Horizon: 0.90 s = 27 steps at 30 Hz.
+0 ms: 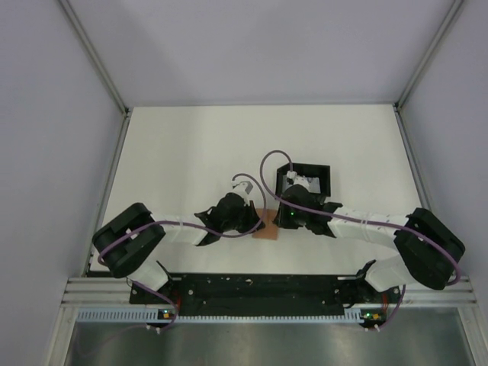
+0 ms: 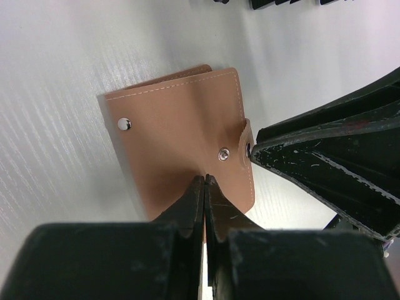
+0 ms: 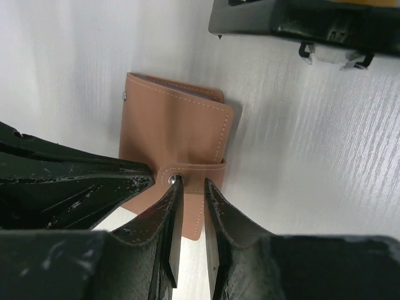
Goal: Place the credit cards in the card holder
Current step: Close the card holder at the center of the board.
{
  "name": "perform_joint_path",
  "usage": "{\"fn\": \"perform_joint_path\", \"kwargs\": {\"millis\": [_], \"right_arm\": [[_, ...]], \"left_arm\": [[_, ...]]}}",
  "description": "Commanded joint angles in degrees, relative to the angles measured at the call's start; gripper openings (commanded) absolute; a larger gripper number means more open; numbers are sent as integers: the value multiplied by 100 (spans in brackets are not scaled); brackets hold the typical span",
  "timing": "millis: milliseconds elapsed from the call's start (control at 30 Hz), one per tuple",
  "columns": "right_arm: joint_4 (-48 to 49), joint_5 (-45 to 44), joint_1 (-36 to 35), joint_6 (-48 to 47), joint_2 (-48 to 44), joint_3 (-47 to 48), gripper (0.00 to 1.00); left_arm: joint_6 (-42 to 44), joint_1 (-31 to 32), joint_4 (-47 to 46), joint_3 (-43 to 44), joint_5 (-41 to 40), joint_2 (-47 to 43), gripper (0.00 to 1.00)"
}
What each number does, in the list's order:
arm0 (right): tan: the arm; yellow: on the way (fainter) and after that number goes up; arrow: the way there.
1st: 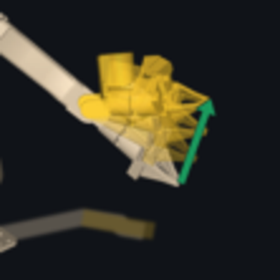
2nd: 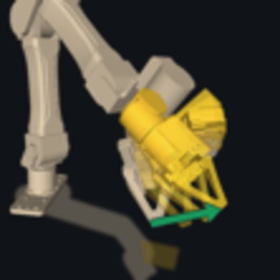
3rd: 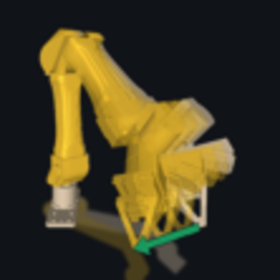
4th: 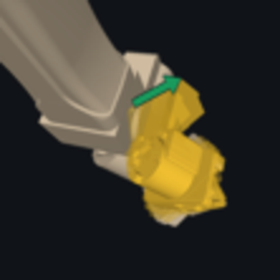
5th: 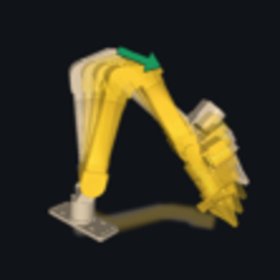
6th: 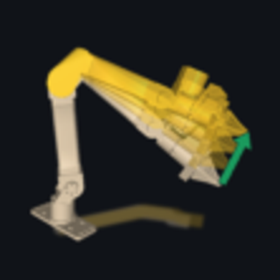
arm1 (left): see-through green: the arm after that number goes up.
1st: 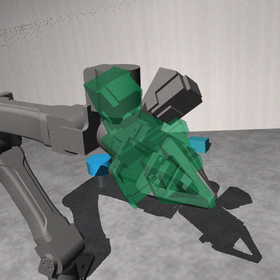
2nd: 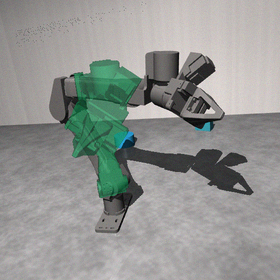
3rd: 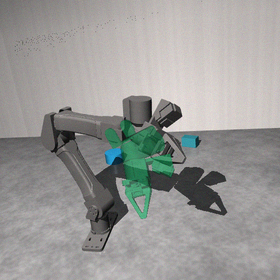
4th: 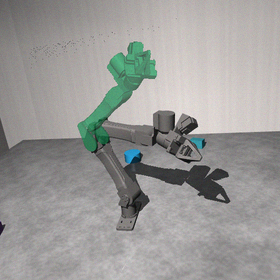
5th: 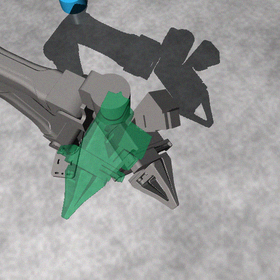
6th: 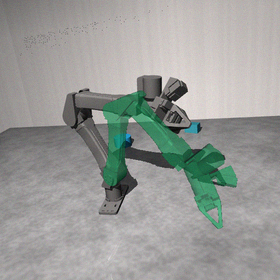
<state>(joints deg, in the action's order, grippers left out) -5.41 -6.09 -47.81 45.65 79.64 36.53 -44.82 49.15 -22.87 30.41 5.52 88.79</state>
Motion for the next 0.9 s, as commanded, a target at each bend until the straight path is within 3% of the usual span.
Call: {"fn": "perform_joint_path", "kwargs": {"millis": [0, 867], "right_arm": [[145, -15, 53, -179, -115, 266, 19], [198, 213, 158, -241, 131, 355, 9]], "left_arm": [[35, 51, 345, -185, -244, 217, 0], [-1, 51, 555, -150, -402, 288, 0]]}}
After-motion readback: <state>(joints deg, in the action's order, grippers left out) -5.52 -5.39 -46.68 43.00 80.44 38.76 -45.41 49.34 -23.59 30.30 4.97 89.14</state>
